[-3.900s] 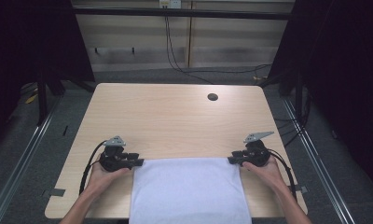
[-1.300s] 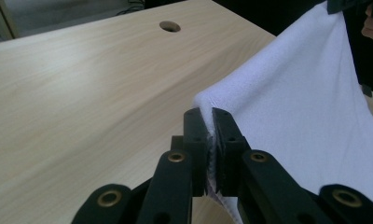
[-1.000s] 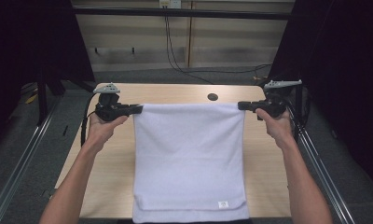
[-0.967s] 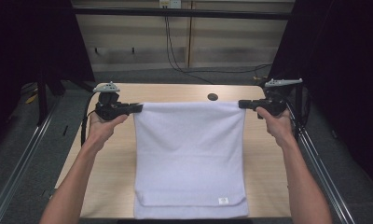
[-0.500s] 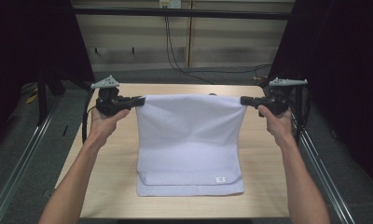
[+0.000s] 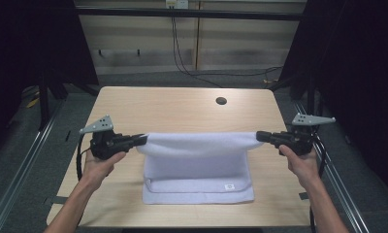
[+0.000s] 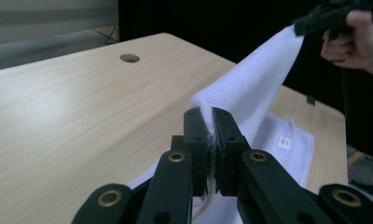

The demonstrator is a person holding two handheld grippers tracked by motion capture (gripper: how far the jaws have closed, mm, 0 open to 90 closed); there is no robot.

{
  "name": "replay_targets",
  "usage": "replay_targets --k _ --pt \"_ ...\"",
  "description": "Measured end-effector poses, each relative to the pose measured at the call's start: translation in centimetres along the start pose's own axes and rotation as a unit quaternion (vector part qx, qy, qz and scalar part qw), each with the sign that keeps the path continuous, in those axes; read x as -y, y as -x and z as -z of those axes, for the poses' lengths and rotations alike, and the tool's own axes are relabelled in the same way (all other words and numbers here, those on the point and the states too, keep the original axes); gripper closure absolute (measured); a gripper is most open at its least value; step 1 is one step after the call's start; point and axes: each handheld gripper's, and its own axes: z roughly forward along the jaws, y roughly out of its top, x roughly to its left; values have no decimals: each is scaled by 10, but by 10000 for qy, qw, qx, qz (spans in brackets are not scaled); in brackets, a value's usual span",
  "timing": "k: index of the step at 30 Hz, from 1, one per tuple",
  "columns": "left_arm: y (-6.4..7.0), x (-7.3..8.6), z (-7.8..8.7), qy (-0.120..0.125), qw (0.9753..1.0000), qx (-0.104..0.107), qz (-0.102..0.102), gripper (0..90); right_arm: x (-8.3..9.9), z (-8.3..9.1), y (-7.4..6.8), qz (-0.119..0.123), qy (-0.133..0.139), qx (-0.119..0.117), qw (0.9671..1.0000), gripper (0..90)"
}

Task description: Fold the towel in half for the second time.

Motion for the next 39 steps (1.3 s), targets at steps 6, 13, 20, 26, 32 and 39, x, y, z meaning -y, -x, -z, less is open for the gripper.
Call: replay_targets --k 6,13,20,26,32,39 --pt "20 33 8 -443 9990 68 -92 857 29 7 -23 118 -355 -30 9993 876" --pt "26 75 0 -941 9954 177 61 856 73 1 -34 -11 -858 -169 9962 873" --pt "42 97 -1 -1398 9895 364 -20 836 108 0 -39 -204 -1255 -279 9915 847" --pt "51 104 2 -1568 9858 595 -38 763 124 1 -41 -326 -1523 -409 9869 733" --pt "37 93 2 -1125 9926 338 319 592 116 5 -39 -343 -1044 -25 9939 560" --pt "12 72 10 -530 9962 -365 580 413 97 1 -31 -356 -308 435 9979 447"
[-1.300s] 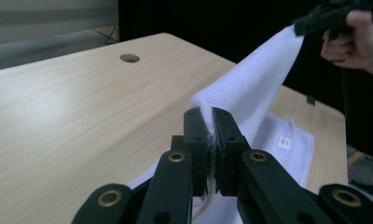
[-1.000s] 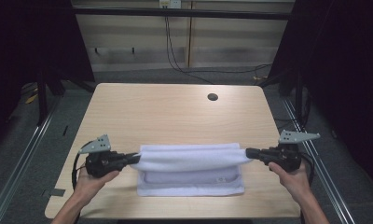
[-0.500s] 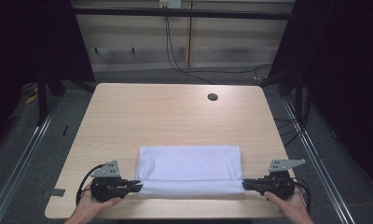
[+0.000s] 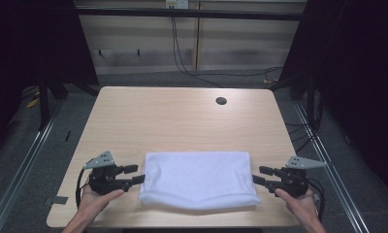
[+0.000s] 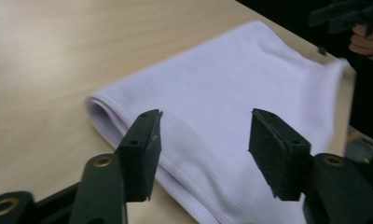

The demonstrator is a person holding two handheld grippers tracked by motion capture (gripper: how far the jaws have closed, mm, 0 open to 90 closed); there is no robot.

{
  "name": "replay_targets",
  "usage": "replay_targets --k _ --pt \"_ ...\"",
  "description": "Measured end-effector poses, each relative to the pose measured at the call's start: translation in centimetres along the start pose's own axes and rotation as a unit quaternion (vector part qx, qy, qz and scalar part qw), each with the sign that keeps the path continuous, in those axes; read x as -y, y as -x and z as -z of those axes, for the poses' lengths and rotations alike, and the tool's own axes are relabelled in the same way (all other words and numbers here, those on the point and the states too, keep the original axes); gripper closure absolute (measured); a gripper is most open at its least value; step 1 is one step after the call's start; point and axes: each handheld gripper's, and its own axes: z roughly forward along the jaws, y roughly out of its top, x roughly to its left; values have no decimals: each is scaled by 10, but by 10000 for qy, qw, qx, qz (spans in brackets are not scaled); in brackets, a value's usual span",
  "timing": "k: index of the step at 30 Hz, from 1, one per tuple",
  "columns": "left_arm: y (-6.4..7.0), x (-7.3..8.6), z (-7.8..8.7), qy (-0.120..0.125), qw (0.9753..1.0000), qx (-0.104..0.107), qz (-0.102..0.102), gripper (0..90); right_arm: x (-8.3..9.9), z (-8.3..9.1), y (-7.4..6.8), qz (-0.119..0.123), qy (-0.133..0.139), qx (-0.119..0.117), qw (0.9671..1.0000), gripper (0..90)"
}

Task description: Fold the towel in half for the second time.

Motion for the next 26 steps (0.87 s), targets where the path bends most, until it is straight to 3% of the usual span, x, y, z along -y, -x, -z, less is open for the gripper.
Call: replay_targets --k 4,5,6,7,9,10,12,14,15,16,19,21,22,26 --pt "-17 -2 7 133 9994 -250 192 366 -13 1 6 -112 302 190 9993 422" --pt "-22 1 9 134 9989 -349 285 359 -16 1 8 -109 344 236 9991 417" --pt "-29 9 15 134 9973 -496 517 320 -17 1 12 -136 411 383 9983 409" --pt "-29 9 15 134 9973 -496 517 307 -17 1 12 -136 411 383 9983 409" --pt "-30 13 23 208 9948 -648 758 288 -9 5 15 -77 704 836 9940 422" --pt "-28 14 28 294 9940 -683 807 271 -5 5 16 -61 628 813 9947 407" --pt "-24 18 36 453 9926 -838 757 251 10 3 22 -160 267 914 9953 373" --pt "-26 28 37 270 9911 -1032 798 197 13 5 22 -130 194 929 9954 360" --pt "-26 28 37 270 9911 -1032 798 175 13 5 22 -130 194 929 9954 360" --pt "-30 31 39 263 9889 -1109 949 157 13 9 21 -188 325 951 9948 343" --pt "-33 32 39 315 9871 -1251 945 157 13 12 21 -213 386 1002 9940 311" --pt "-33 33 37 189 9870 -1369 818 160 15 14 21 -254 392 1015 9937 304" --pt "-33 35 36 216 9895 -1240 715 160 15 16 23 -303 383 1059 9932 275" --pt "-33 36 36 241 9894 -1206 769 160 16 16 27 -345 401 1109 9924 253"
